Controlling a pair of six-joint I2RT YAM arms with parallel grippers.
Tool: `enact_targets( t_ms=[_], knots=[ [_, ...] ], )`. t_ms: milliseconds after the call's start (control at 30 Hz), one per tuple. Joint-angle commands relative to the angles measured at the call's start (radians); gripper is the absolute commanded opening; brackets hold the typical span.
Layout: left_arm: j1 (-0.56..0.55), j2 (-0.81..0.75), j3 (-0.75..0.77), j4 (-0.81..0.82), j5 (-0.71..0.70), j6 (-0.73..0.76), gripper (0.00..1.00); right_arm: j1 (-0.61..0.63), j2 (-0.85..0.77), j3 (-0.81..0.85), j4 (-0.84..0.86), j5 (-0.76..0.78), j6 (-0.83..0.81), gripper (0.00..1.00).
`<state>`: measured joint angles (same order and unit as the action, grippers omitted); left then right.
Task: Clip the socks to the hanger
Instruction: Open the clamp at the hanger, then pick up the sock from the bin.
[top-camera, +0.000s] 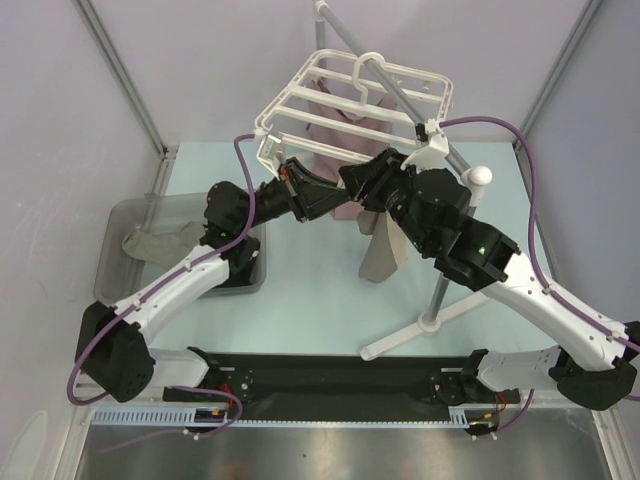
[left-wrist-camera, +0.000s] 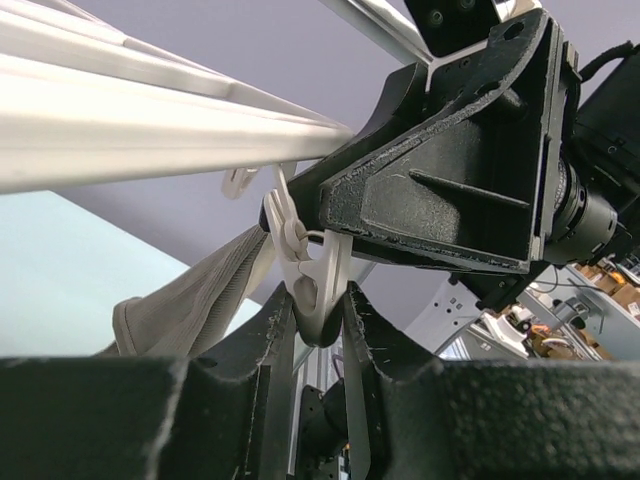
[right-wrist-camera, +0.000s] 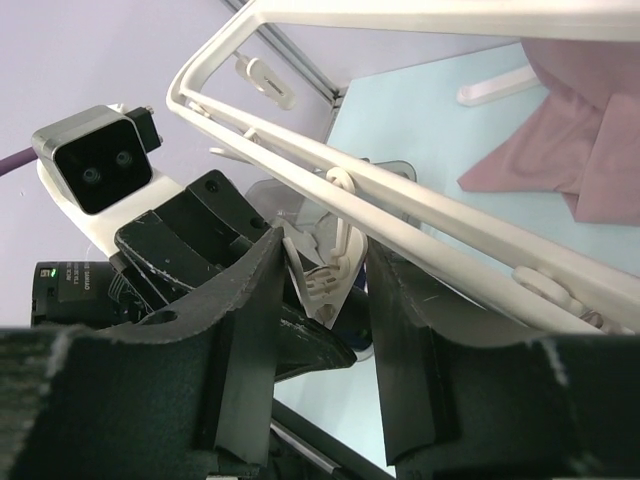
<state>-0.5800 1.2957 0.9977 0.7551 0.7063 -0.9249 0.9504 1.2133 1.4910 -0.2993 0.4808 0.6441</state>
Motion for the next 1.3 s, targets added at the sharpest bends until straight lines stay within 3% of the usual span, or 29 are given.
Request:
enact_targets(
  t_ms=[0, 67, 133, 200, 233, 267, 367, 500, 633, 733, 767, 900, 1033, 1067, 1133, 1267],
  knots=[
    [-0.009, -0.006, 0.015, 0.085, 0.068, -0.037, 0.00, -0.030, -0.021, -0.012, 0.060, 0.027, 0.011, 0.40],
    [-0.009, -0.003, 0.015, 0.089, 0.067, -0.038, 0.00, -0.038, -0.027, -0.021, 0.054, 0.024, 0.015, 0.40],
    [-0.007, -0.003, 0.012, 0.086, 0.064, -0.037, 0.00, -0.047, -0.031, -0.029, 0.055, 0.012, 0.022, 0.34],
    [-0.009, -0.007, 0.012, 0.060, 0.052, -0.019, 0.01, -0.059, -0.032, -0.031, 0.055, -0.001, 0.023, 0.17],
    [-0.009, -0.010, 0.007, 0.044, 0.041, -0.012, 0.07, -0.064, -0.031, -0.026, 0.052, -0.016, 0.022, 0.05],
    [-0.009, -0.027, -0.001, 0.026, 0.030, -0.006, 0.29, -0.074, -0.026, -0.023, 0.037, -0.021, 0.020, 0.00],
    [-0.009, -0.068, -0.030, -0.086, -0.017, 0.053, 0.54, -0.084, -0.024, -0.020, 0.023, -0.033, 0.005, 0.00],
    [-0.007, -0.208, -0.067, -0.270, -0.099, 0.180, 0.68, -0.108, -0.020, -0.032, 0.015, -0.060, -0.004, 0.00],
    [-0.006, -0.361, -0.077, -0.526, -0.215, 0.284, 0.69, -0.119, -0.021, -0.054, 0.034, -0.105, -0.012, 0.00],
    [-0.006, -0.496, -0.067, -0.790, -0.371, 0.353, 0.65, -0.121, -0.018, -0.055, 0.032, -0.108, -0.037, 0.00],
    [-0.007, -0.521, -0.058, -0.941, -0.490, 0.363, 0.65, -0.122, -0.020, -0.057, 0.035, -0.107, -0.043, 0.00],
    [-0.006, -0.607, -0.037, -1.196, -0.652, 0.373, 0.65, -0.133, -0.017, -0.070, 0.049, -0.132, -0.081, 0.00],
    [-0.001, -0.628, -0.048, -1.356, -0.705, 0.374, 0.65, -0.150, -0.024, -0.107, 0.089, -0.183, -0.106, 0.00],
    [0.006, -0.628, -0.047, -1.426, -0.747, 0.371, 0.71, -0.154, -0.026, -0.113, 0.100, -0.192, -0.109, 0.00],
    [0.017, -0.628, -0.044, -1.485, -0.839, 0.353, 0.71, -0.173, -0.028, -0.121, 0.100, -0.228, -0.119, 0.00],
    [0.125, -0.616, -0.047, -1.534, -0.858, 0.345, 0.68, -0.191, -0.043, -0.138, 0.095, -0.272, -0.129, 0.00]
  ],
)
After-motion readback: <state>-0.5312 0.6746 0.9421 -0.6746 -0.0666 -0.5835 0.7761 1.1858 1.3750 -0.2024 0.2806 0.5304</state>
